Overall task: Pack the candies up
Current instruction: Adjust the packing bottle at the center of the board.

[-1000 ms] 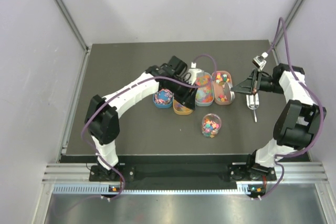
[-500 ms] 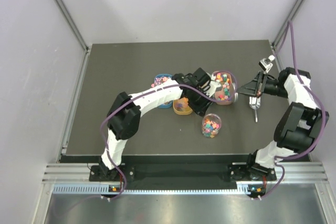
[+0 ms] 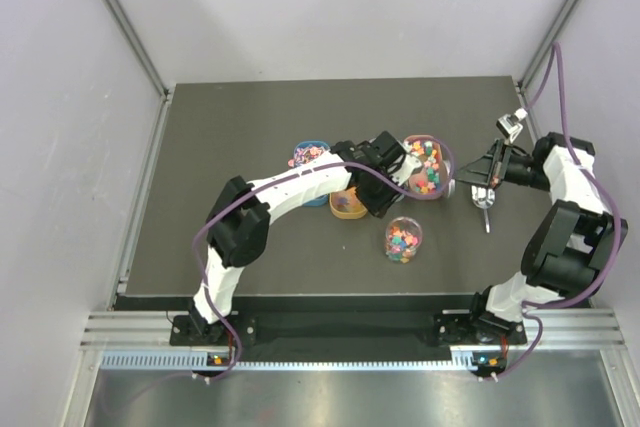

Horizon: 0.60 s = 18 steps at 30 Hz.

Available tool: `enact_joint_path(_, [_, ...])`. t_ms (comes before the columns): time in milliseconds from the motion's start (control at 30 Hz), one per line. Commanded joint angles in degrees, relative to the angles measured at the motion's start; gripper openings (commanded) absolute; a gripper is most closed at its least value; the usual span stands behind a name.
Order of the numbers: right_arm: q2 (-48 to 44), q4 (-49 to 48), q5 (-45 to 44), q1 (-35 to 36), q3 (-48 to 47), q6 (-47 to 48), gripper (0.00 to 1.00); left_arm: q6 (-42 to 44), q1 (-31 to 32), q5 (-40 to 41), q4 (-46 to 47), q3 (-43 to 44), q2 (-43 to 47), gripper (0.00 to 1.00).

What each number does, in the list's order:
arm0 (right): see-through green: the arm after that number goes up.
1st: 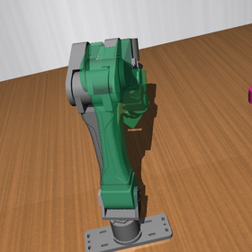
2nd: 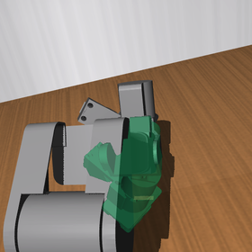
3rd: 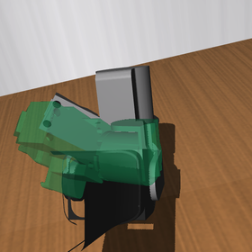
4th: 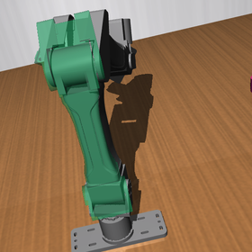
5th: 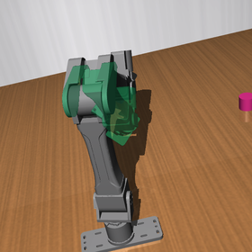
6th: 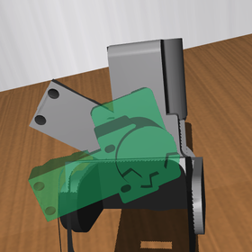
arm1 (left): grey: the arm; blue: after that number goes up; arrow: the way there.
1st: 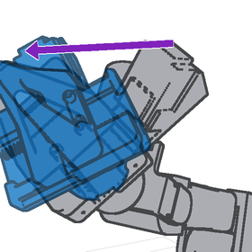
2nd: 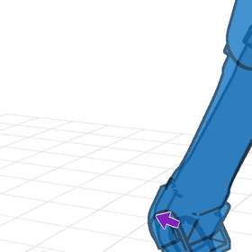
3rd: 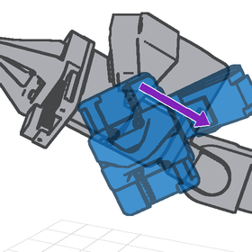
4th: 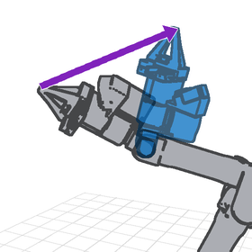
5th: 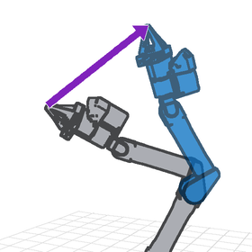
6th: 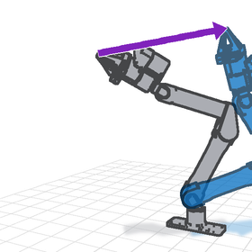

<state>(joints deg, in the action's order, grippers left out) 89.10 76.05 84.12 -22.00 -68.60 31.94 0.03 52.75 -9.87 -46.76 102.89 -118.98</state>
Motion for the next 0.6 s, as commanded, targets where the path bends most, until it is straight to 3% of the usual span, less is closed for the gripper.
enact_joint_path(0, [-1.65, -0.55, 8.52, -1.38, -0.83, 1.63, 0.00, 2.34, -0.72, 3.45, -0.70, 1.61, 7.52, 0.41])
enact_joint_path(567, [-0.07, 2.08, 8.61, -2.43, -2.07, 4.44, 0.00, 2.34, 4.11, -1.38, -1.93, 1.53, 7.71, 0.46])
